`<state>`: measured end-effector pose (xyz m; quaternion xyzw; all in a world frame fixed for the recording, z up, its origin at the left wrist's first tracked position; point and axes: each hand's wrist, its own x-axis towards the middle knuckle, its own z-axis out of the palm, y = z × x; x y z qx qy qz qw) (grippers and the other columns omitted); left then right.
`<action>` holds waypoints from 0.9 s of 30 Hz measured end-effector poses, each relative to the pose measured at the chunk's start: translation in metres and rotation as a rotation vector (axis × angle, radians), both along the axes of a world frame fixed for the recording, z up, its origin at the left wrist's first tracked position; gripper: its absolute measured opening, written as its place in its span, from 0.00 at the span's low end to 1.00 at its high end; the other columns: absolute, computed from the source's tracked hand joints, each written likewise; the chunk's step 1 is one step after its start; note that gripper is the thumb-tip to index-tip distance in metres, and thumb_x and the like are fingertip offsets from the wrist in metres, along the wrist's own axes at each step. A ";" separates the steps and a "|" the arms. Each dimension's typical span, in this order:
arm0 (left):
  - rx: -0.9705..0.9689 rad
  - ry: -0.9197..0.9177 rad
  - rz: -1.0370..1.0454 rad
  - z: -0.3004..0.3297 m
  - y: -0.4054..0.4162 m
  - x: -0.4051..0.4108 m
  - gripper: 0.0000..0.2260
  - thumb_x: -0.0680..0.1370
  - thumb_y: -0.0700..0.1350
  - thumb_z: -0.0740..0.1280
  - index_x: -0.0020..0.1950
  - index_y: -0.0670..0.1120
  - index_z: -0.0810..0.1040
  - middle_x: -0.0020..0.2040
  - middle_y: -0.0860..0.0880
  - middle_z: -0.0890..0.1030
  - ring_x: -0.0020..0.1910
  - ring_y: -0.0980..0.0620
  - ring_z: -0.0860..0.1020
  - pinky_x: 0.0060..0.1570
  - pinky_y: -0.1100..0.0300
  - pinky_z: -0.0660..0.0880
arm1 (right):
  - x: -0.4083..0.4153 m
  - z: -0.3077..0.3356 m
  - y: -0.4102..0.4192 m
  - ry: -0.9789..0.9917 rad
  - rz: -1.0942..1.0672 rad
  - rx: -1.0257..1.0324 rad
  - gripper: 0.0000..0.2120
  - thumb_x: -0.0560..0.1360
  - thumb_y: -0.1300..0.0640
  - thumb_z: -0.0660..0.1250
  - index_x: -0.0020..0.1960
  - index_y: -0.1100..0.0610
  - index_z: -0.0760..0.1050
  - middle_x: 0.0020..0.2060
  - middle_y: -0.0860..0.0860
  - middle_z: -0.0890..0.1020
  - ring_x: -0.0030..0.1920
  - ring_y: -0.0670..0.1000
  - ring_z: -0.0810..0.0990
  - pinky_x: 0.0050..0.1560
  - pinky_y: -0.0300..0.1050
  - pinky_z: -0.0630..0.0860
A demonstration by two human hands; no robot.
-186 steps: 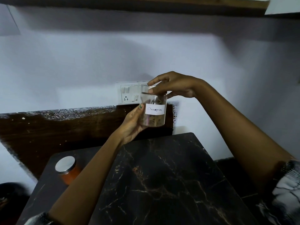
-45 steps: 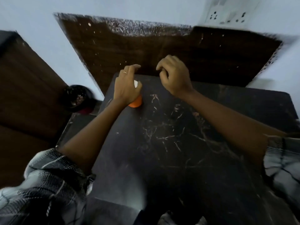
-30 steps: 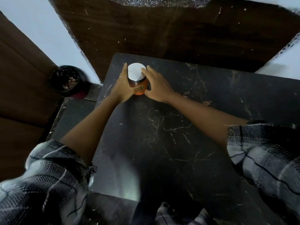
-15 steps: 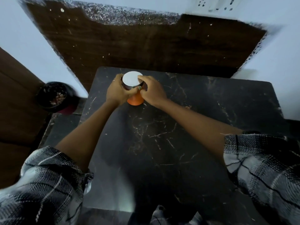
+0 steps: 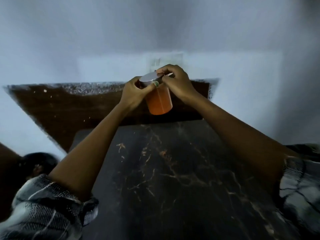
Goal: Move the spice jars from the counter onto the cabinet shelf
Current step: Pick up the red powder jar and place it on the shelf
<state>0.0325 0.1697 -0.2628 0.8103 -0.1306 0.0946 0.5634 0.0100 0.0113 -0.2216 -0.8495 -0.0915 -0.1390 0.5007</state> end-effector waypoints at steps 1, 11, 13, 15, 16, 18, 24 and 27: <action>-0.019 -0.010 -0.017 0.013 -0.011 0.000 0.12 0.73 0.52 0.71 0.52 0.46 0.79 0.45 0.54 0.80 0.41 0.61 0.77 0.35 0.75 0.72 | -0.004 0.016 -0.013 0.005 0.026 0.035 0.11 0.74 0.65 0.62 0.54 0.60 0.78 0.55 0.56 0.78 0.51 0.46 0.76 0.47 0.30 0.71; -0.255 0.018 -0.166 0.107 -0.070 -0.018 0.09 0.69 0.58 0.68 0.37 0.53 0.79 0.39 0.50 0.79 0.43 0.51 0.78 0.49 0.50 0.77 | -0.036 0.114 -0.083 0.030 0.258 0.141 0.14 0.75 0.61 0.65 0.60 0.57 0.75 0.49 0.48 0.78 0.55 0.48 0.77 0.52 0.45 0.75; -0.263 0.016 -0.226 0.120 -0.073 -0.022 0.10 0.69 0.58 0.68 0.39 0.52 0.81 0.43 0.49 0.80 0.44 0.52 0.79 0.50 0.51 0.78 | -0.040 0.123 -0.089 0.049 0.302 0.165 0.15 0.75 0.58 0.68 0.61 0.57 0.75 0.53 0.50 0.78 0.57 0.51 0.78 0.54 0.47 0.76; -0.273 0.005 -0.270 0.129 -0.075 -0.024 0.12 0.70 0.59 0.68 0.42 0.52 0.81 0.45 0.47 0.80 0.45 0.52 0.79 0.50 0.53 0.78 | -0.044 0.129 -0.093 0.031 0.303 0.201 0.17 0.73 0.57 0.70 0.60 0.57 0.76 0.53 0.52 0.79 0.57 0.52 0.79 0.54 0.47 0.78; -0.283 0.001 -0.286 0.132 -0.075 -0.025 0.12 0.71 0.58 0.67 0.43 0.51 0.81 0.45 0.48 0.80 0.45 0.52 0.79 0.50 0.53 0.78 | -0.046 0.132 -0.093 0.005 0.279 0.217 0.17 0.72 0.56 0.72 0.59 0.58 0.77 0.53 0.53 0.80 0.56 0.52 0.80 0.53 0.47 0.78; -0.308 -0.010 -0.311 0.134 -0.077 -0.027 0.12 0.73 0.58 0.67 0.45 0.51 0.81 0.45 0.48 0.80 0.44 0.52 0.79 0.49 0.54 0.77 | -0.049 0.134 -0.092 -0.054 0.208 0.236 0.16 0.70 0.55 0.74 0.56 0.57 0.79 0.49 0.53 0.81 0.52 0.51 0.80 0.49 0.45 0.80; -0.357 -0.012 -0.329 0.125 -0.088 -0.036 0.16 0.72 0.61 0.68 0.53 0.53 0.81 0.49 0.52 0.84 0.48 0.54 0.82 0.44 0.57 0.80 | -0.052 0.133 -0.075 -0.207 -0.081 0.297 0.15 0.65 0.54 0.77 0.48 0.57 0.80 0.42 0.51 0.82 0.45 0.49 0.81 0.42 0.43 0.80; -0.339 0.033 -0.320 0.110 -0.089 -0.041 0.23 0.66 0.62 0.72 0.57 0.52 0.78 0.51 0.52 0.83 0.50 0.53 0.82 0.46 0.57 0.81 | -0.054 0.135 -0.070 -0.281 -0.249 0.280 0.16 0.63 0.52 0.77 0.48 0.56 0.80 0.41 0.48 0.81 0.44 0.48 0.81 0.47 0.44 0.80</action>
